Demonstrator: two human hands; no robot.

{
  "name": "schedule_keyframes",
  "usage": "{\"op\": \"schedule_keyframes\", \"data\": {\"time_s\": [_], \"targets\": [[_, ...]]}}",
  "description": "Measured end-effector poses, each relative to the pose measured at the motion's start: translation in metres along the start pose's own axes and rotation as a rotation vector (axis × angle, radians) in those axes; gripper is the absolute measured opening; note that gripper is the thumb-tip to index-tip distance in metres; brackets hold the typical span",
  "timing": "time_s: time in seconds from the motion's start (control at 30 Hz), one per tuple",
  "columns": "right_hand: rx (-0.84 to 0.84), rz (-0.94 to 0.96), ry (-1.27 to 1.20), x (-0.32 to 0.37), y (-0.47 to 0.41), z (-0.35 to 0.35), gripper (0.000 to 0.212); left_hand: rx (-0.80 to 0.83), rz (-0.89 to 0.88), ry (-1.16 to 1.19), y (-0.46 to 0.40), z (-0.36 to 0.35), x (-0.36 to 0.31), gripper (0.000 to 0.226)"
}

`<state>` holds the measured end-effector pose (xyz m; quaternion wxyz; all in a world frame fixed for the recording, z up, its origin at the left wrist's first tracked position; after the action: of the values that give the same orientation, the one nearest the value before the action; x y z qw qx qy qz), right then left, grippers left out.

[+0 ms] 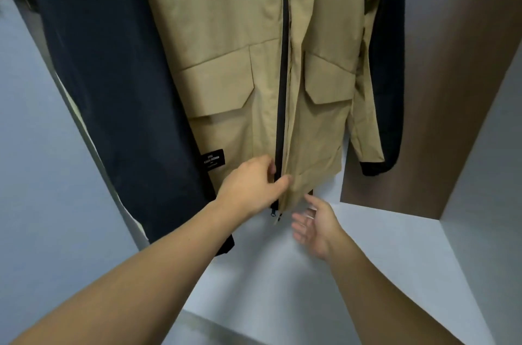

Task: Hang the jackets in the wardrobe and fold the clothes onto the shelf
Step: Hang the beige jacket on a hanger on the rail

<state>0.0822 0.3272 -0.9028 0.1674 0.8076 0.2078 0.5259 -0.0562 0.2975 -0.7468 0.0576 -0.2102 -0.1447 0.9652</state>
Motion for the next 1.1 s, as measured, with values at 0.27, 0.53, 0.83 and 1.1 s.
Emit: {"op": "schedule_keyframes", "data": {"time_s": [0.27,0.53,0.83,1.1], "targets": [[0.315,0.016,-0.126,-0.030,-0.016,-0.005,0.029,0.124,0.127,0.309,-0.004,-0.031,0.018,0.028],[0.422,0.142,0.008,-0.025,-0.017,-0.032,0.015,0.281,0.131,0.208,-0.011,-0.022,0.010,0.037],[0.428,0.225,-0.064,-0.010,-0.020,-0.016,0.015,0.180,0.153,0.042,-0.021,-0.013,0.012,0.028],[0.382,0.153,-0.086,-0.022,-0.017,-0.014,0.013,0.151,0.194,0.140,-0.024,-0.026,0.015,0.033]]}}
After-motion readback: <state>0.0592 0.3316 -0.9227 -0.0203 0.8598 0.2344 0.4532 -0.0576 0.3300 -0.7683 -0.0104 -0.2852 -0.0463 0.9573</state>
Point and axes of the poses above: each hand's wrist, its own y-axis away from the middle knuckle, its own z-axis out of the back of the hand, x = y × z, the point moved 6 cm from there along -y, towards the middle knuckle, and after that the axes turned 1 degree about x, right-handed, at the moved point
